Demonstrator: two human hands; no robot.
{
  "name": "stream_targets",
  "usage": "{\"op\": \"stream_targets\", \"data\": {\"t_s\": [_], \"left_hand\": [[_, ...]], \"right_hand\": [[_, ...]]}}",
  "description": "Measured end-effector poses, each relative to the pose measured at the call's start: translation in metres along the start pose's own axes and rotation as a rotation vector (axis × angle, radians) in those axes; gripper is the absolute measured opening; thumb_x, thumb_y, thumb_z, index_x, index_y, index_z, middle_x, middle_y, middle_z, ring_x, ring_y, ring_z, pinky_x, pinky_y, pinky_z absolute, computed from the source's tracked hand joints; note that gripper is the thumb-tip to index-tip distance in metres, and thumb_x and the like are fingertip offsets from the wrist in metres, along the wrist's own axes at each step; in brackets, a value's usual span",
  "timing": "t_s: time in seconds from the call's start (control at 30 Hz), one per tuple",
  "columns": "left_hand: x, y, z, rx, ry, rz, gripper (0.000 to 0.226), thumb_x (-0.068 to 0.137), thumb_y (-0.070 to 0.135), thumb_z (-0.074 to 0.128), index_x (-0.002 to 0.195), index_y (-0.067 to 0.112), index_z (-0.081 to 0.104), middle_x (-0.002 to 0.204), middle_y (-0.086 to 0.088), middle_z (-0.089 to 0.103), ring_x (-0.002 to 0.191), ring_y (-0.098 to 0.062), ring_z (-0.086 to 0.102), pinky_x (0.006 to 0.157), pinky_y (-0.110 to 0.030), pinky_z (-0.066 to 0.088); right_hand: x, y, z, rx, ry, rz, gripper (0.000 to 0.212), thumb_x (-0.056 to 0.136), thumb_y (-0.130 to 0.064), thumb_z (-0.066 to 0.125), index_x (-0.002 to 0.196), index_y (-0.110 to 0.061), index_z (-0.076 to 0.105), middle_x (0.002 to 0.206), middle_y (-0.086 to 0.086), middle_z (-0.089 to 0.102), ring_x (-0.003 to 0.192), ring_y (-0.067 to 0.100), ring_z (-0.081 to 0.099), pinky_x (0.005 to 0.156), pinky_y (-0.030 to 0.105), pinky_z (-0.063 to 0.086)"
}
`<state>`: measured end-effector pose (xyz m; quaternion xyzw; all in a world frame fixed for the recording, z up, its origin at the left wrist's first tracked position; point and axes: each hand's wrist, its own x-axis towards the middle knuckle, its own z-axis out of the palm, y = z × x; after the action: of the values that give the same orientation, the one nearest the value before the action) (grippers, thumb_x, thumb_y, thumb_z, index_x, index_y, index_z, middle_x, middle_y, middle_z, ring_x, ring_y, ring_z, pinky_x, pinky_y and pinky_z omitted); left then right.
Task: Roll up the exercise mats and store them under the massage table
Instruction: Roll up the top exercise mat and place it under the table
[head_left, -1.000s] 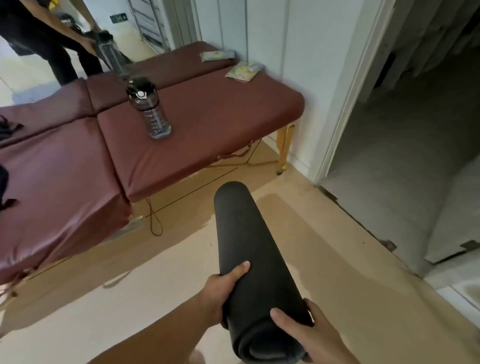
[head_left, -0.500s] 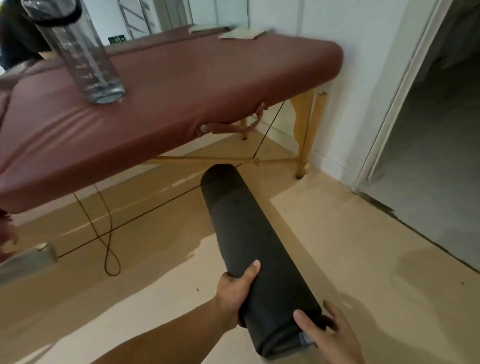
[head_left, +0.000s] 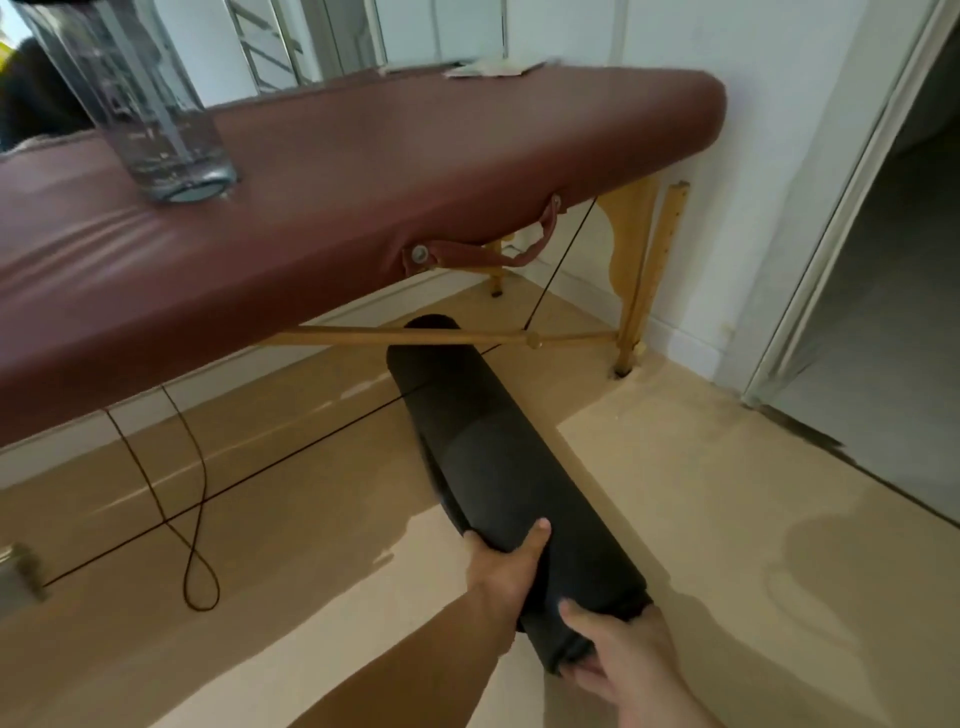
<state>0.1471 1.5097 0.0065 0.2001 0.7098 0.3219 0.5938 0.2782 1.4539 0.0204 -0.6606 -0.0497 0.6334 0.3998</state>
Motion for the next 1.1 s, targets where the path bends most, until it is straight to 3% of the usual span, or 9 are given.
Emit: {"op": "stream_targets", "data": {"t_s": [0.07, 0.13, 0.2, 0.27, 0.4, 0.53, 0.73, 0.9, 1.1], "left_hand": [[-0.003, -0.003, 0.017, 0.079, 0.019, -0.013, 0.137, 0.053, 0.073, 0.092, 0.161, 0.037, 0.015, 0.147, -0.006, 0.049, 0.133, -0.04, 0.055, 0.105, -0.057, 0.054], [0.011, -0.011, 0.026, 0.03, 0.021, 0.006, 0.123, 0.057, 0.069, 0.094, 0.152, 0.031, 0.025, 0.137, -0.004, 0.053, 0.125, -0.038, 0.059, 0.105, -0.054, 0.055], [0.029, -0.009, 0.024, -0.003, 0.045, 0.082, 0.102, 0.065, 0.064, 0.095, 0.141, 0.027, 0.037, 0.136, -0.003, 0.06, 0.119, -0.032, 0.063, 0.104, -0.049, 0.058], [0.043, -0.003, 0.02, 0.003, 0.041, 0.125, 0.099, 0.068, 0.066, 0.092, 0.144, 0.026, 0.043, 0.14, -0.003, 0.063, 0.122, -0.032, 0.065, 0.106, -0.049, 0.058], [0.06, 0.004, 0.016, -0.027, 0.017, 0.219, 0.097, 0.065, 0.066, 0.093, 0.144, 0.028, 0.051, 0.138, -0.001, 0.066, 0.124, -0.031, 0.066, 0.108, -0.052, 0.058], [0.074, 0.017, 0.016, 0.035, -0.01, 0.241, 0.089, 0.069, 0.06, 0.092, 0.143, 0.027, 0.054, 0.136, 0.0, 0.069, 0.123, -0.028, 0.067, 0.107, -0.049, 0.059], [0.083, 0.04, 0.024, 0.116, -0.054, 0.196, 0.074, 0.084, 0.041, 0.091, 0.145, 0.024, 0.053, 0.139, -0.003, 0.068, 0.126, -0.032, 0.066, 0.11, -0.051, 0.057], [0.089, 0.068, 0.068, 0.127, -0.067, 0.137, 0.075, 0.081, 0.047, 0.091, 0.142, 0.029, 0.053, 0.133, 0.0, 0.068, 0.122, -0.032, 0.067, 0.105, -0.055, 0.059], [0.119, 0.097, 0.126, 0.059, -0.053, 0.147, 0.062, 0.088, 0.035, 0.09, 0.139, 0.027, 0.056, 0.131, -0.002, 0.07, 0.122, -0.031, 0.068, 0.104, -0.053, 0.061]], "right_hand": [[0.012, -0.013, 0.018, -0.066, -0.029, -0.038, 0.092, 0.073, 0.021, 0.083, 0.147, -0.019, 0.047, 0.134, 0.024, 0.063, 0.11, 0.052, 0.068, 0.053, 0.056, 0.062], [0.019, -0.022, 0.03, -0.121, -0.081, -0.062, 0.093, 0.079, 0.025, 0.074, 0.153, -0.022, 0.042, 0.135, 0.024, 0.063, 0.111, 0.051, 0.068, 0.062, 0.057, 0.063], [0.017, -0.033, 0.028, -0.215, -0.142, -0.059, 0.088, 0.086, 0.018, 0.076, 0.15, -0.031, 0.041, 0.124, 0.019, 0.071, 0.101, 0.045, 0.073, 0.072, 0.052, 0.063], [0.02, -0.045, 0.017, -0.361, -0.14, -0.071, 0.09, 0.09, 0.0, 0.081, 0.156, -0.039, 0.036, 0.111, 0.008, 0.074, 0.093, 0.034, 0.075, 0.076, 0.045, 0.062], [0.032, -0.075, 0.012, -0.416, -0.066, -0.186, 0.061, 0.104, -0.015, 0.066, 0.158, -0.033, 0.044, 0.123, 0.002, 0.065, 0.105, 0.023, 0.068, 0.078, 0.039, 0.06], [0.027, -0.104, 0.034, -0.451, -0.081, -0.222, 0.044, 0.107, -0.038, 0.059, 0.151, -0.032, 0.052, 0.128, -0.002, 0.06, 0.115, 0.022, 0.062, 0.097, 0.042, 0.056], [0.014, -0.131, 0.048, -0.551, -0.027, -0.148, 0.048, 0.109, -0.046, 0.052, 0.154, -0.03, 0.048, 0.137, -0.002, 0.056, 0.127, 0.022, 0.056, 0.107, 0.043, 0.052], [0.036, -0.174, 0.045, -0.612, -0.013, -0.155, 0.051, 0.111, -0.045, 0.047, 0.158, -0.029, 0.043, 0.158, 0.004, 0.048, 0.141, 0.028, 0.051, 0.111, 0.045, 0.049], [0.082, -0.21, 0.018, -0.55, -0.006, -0.146, 0.049, 0.112, -0.04, 0.047, 0.159, -0.026, 0.043, 0.16, 0.009, 0.045, 0.143, 0.032, 0.048, 0.114, 0.049, 0.046]]}}
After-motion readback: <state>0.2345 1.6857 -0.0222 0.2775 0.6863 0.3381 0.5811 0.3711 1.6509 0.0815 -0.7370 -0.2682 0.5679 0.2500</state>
